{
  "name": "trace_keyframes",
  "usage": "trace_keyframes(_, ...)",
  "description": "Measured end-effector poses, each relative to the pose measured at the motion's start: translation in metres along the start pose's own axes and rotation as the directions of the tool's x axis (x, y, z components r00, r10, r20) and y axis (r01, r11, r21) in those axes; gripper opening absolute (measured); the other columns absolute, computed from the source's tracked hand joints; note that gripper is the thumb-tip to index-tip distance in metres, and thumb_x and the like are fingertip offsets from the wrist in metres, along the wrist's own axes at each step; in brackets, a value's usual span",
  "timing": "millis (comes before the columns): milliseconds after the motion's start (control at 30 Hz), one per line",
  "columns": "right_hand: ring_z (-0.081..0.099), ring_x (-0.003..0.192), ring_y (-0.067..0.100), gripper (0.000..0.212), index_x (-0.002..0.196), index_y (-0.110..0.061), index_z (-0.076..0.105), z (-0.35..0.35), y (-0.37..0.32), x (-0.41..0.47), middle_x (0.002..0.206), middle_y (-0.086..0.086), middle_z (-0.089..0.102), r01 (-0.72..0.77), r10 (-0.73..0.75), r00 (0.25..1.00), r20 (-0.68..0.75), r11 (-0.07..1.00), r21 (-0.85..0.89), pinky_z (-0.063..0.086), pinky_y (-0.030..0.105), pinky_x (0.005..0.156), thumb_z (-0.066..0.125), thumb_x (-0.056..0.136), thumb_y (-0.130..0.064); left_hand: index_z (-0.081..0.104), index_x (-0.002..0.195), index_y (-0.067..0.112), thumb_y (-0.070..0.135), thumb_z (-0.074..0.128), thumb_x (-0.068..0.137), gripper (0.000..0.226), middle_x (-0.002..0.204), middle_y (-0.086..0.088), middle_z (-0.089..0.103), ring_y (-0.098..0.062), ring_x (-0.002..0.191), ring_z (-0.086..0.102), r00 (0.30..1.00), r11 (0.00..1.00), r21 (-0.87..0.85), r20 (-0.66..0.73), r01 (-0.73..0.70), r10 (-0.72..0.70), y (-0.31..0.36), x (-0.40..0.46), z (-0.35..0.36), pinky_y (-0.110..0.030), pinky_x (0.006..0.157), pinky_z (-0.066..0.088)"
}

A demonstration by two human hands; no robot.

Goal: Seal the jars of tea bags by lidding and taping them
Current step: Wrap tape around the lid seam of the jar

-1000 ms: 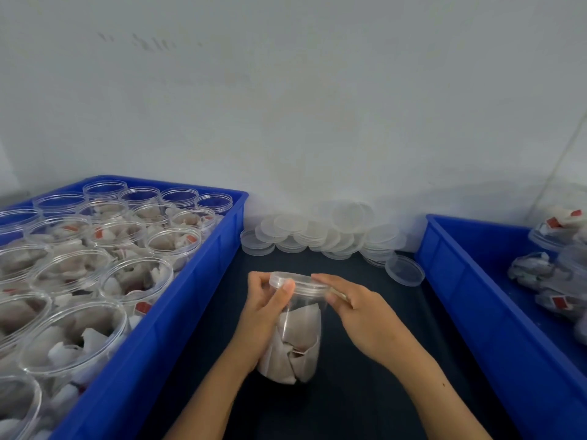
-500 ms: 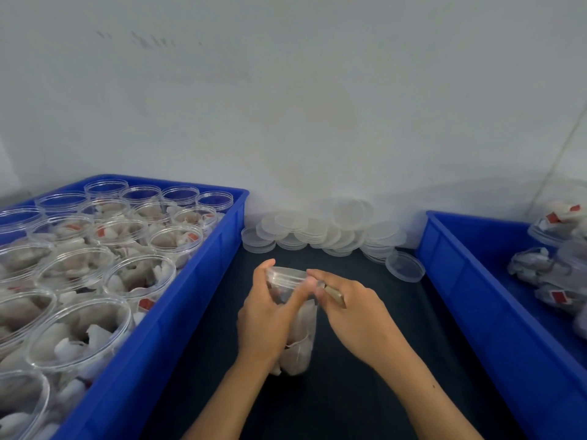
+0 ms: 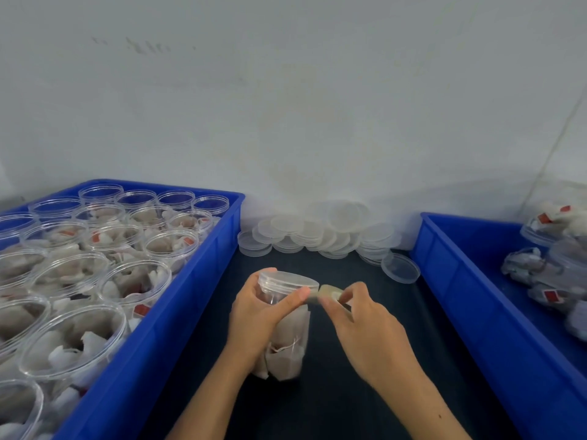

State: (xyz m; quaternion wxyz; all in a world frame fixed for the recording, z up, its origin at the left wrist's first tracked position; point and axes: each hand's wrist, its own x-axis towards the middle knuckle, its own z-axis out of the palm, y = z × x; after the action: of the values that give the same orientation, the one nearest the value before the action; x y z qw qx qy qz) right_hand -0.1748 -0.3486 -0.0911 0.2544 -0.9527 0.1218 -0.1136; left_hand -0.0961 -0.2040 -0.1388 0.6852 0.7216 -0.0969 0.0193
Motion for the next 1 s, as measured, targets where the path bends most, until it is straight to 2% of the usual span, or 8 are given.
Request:
trace_keyframes(133,0.055,0.066,0.009,0.034,0.129,-0.033,0.028,0.006,0.004,-0.002,0.072,-0.009,0.055,0.007,-0.008,0.999,-0.049,1.0,-0.021,0.049,0.03,0.067,0.032,0.1,-0.05,0.057,0.118,0.034,0.063,0.078,0.039,0.086,0.102,0.013,0.068,0.008,0.089,0.064,0.999,1.0,-0.024,0.043,0.012,-0.011,0.004,-0.001,-0.001,-0.013,0.07,0.048)
trace_keyframes(267,0.048,0.057,0.005,0.031,0.131,-0.036,0.033,0.011,0.003,-0.003,0.064,-0.011,0.048,0.108,-0.128,0.975,-0.184,0.988,-0.115,0.036,0.017,0.052,0.032,0.101,-0.045,0.06,0.118,0.028,0.056,0.081,0.044,0.082,0.102,0.009,0.07,0.005,0.09,0.066,0.994,0.997,-0.067,0.106,0.032,-0.024,0.004,-0.001,-0.004,-0.009,0.065,0.05)
trace_keyframes(433,0.05,0.067,0.004,0.035,0.136,-0.039,0.038,0.014,0.004,-0.003,0.075,-0.015,0.051,0.19,-0.207,0.954,-0.216,0.977,-0.096,0.031,0.015,0.053,0.028,0.102,-0.043,0.062,0.118,0.029,0.06,0.083,0.041,0.086,0.103,0.01,0.072,-0.004,0.096,0.068,0.985,0.993,-0.1,0.164,0.069,-0.052,0.003,0.0,-0.006,-0.021,0.077,0.052)
trace_keyframes(600,0.06,0.082,0.005,0.04,0.142,-0.036,0.039,0.021,0.005,-0.003,0.094,-0.011,0.063,0.213,-0.247,0.938,-0.242,0.964,-0.158,0.048,0.021,0.075,0.029,0.104,-0.037,0.052,0.119,0.027,0.056,0.086,0.04,0.09,0.111,0.0,0.067,-0.012,0.096,0.07,0.981,0.984,-0.143,0.177,0.106,-0.08,0.001,0.001,-0.006,-0.032,0.084,0.056)
trace_keyframes(800,0.052,0.073,0.005,0.042,0.146,-0.039,0.031,0.03,0.012,-0.004,0.089,-0.015,0.052,0.239,-0.27,0.924,-0.27,0.961,-0.143,0.039,0.018,0.061,0.025,0.105,-0.035,0.039,0.109,0.024,0.062,0.08,0.055,0.077,0.108,-0.003,0.064,-0.012,0.089,0.071,0.979,0.989,-0.119,0.193,0.084,-0.06,0.001,0.0,-0.004,-0.031,0.074,0.057)
trace_keyframes(867,0.048,0.065,0.006,0.041,0.144,-0.035,0.04,0.027,0.012,-0.003,0.08,-0.013,0.048,0.225,-0.26,0.927,-0.272,0.963,-0.151,0.038,0.018,0.054,0.03,0.104,-0.034,0.041,0.103,0.022,0.071,0.07,0.056,0.074,0.104,0.004,0.065,-0.01,0.09,0.07,0.982,0.997,-0.067,0.188,0.025,-0.012,0.002,-0.001,-0.001,-0.035,0.079,0.057)
trace_keyframes(933,0.041,0.051,0.005,0.032,0.128,-0.022,0.062,0.025,0.014,-0.004,0.066,-0.01,0.046,0.24,-0.283,0.913,-0.293,0.955,-0.176,0.023,0.013,0.043,0.052,0.097,-0.026,0.045,0.098,0.025,0.078,0.058,0.066,0.063,0.094,0.013,0.065,-0.005,0.087,0.067,0.988,0.998,0.043,0.153,-0.043,0.036,0.003,-0.003,0.001,-0.038,0.084,0.055)
trace_keyframes(1000,0.032,0.044,0.003,0.024,0.109,-0.014,0.073,0.026,0.015,-0.004,0.053,-0.007,0.047,0.273,-0.343,0.865,-0.368,0.934,-0.229,0.013,0.008,0.043,0.069,0.085,-0.017,0.05,0.097,0.03,0.079,0.043,0.071,0.055,0.098,0.014,0.063,-0.001,0.086,0.063,0.993,0.981,0.166,0.078,-0.104,0.092,0.004,-0.007,0.003,-0.031,0.082,0.052)
